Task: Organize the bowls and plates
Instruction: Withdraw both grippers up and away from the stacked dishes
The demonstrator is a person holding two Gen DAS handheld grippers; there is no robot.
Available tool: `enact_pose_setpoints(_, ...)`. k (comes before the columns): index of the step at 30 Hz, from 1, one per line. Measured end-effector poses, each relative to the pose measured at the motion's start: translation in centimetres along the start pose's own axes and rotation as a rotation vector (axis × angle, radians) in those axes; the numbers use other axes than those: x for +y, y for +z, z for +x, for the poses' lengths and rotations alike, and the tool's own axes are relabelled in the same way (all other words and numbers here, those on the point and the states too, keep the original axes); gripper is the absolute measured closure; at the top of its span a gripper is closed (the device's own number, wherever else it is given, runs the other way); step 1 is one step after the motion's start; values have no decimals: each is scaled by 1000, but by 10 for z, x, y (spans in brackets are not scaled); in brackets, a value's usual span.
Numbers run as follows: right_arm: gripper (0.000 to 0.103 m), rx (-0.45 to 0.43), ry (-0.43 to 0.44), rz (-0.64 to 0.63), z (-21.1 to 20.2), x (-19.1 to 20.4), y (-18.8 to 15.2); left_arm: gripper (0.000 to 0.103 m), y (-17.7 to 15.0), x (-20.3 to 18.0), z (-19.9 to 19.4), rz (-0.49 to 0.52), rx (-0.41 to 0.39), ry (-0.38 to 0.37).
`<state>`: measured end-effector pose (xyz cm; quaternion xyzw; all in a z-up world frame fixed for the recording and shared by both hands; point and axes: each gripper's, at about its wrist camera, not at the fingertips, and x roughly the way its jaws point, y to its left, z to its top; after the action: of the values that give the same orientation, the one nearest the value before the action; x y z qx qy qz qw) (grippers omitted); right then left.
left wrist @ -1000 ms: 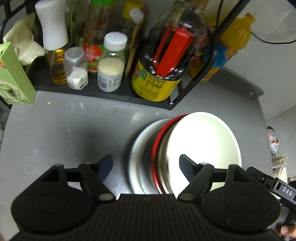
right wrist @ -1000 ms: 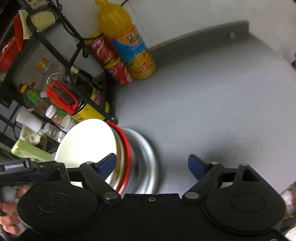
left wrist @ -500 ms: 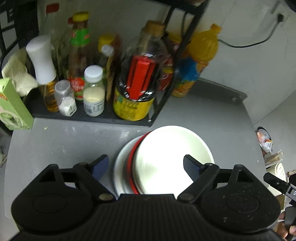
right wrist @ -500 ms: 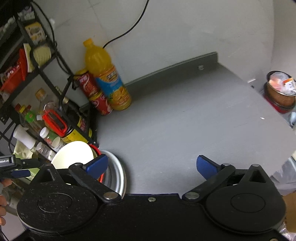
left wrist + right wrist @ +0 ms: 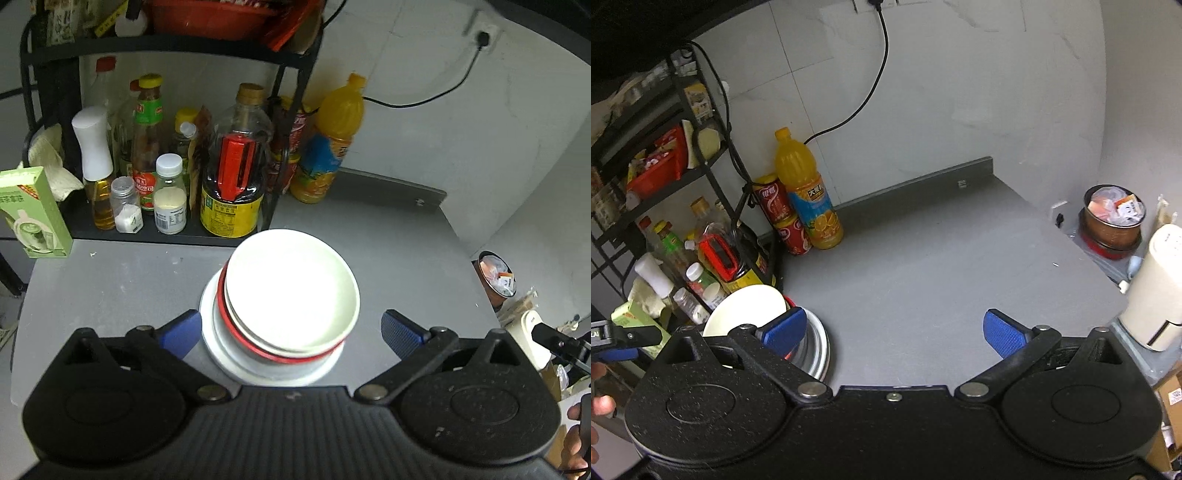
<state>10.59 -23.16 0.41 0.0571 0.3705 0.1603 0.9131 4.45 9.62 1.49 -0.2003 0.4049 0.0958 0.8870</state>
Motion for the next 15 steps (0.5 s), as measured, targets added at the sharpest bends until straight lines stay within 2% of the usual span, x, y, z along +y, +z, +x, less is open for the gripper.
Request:
enact_pose_setpoints(4, 0, -4, 21, 12, -21, -4, -13, 1, -17, -5, -14, -3, 9, -30)
enact_pose_setpoints(15, 0, -36, 19, -12, -63, 9, -32, 1, -58, -12, -58, 18, -26, -32)
